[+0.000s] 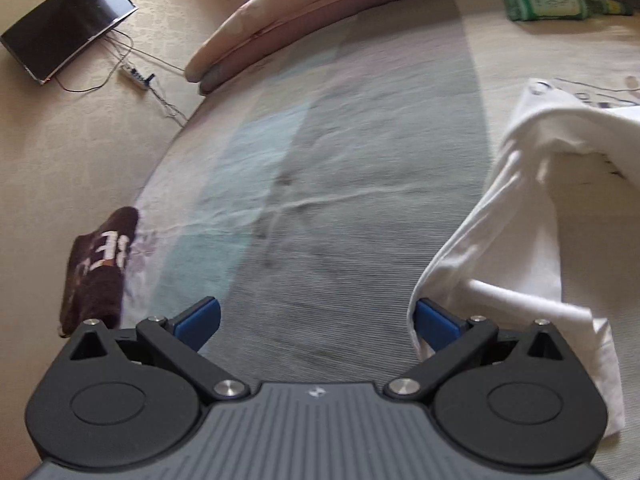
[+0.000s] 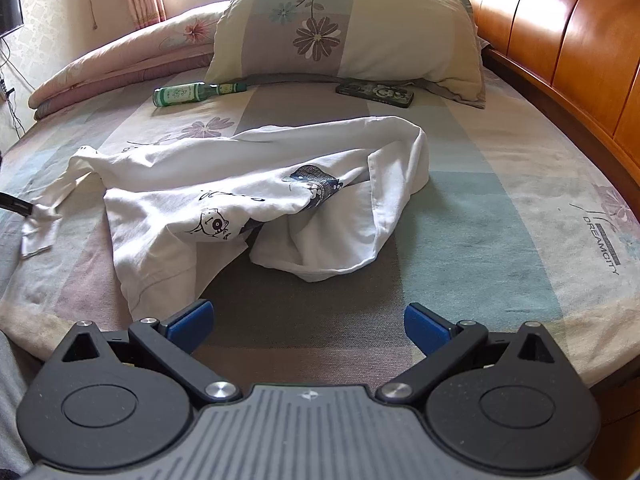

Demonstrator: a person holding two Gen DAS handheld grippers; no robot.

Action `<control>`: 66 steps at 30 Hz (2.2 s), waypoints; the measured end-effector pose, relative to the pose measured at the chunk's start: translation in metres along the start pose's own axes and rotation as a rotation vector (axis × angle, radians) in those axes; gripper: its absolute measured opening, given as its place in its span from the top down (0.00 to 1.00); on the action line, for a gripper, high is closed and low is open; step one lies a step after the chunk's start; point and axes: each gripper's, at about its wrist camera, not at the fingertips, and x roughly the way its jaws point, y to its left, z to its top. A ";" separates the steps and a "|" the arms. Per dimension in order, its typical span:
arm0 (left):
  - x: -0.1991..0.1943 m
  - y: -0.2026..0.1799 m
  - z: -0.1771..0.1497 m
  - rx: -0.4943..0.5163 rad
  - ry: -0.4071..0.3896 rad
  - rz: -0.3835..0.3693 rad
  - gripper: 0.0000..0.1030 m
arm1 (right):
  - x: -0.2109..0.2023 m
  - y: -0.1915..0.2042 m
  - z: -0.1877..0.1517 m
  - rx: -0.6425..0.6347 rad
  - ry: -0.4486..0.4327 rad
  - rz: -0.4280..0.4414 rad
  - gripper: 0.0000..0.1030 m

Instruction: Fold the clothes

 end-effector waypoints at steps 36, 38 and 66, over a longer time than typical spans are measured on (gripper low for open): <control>-0.210 -0.142 -0.021 0.421 -0.283 -0.805 0.01 | 0.039 0.009 -0.014 -0.001 0.102 0.019 0.00; -0.234 -0.150 -0.025 0.450 -0.319 -0.852 0.01 | 0.047 0.002 -0.016 0.010 0.114 0.000 0.00; -0.260 -0.194 -0.047 0.393 -0.330 -0.779 0.01 | 0.095 -0.053 0.007 0.081 0.065 -0.068 0.00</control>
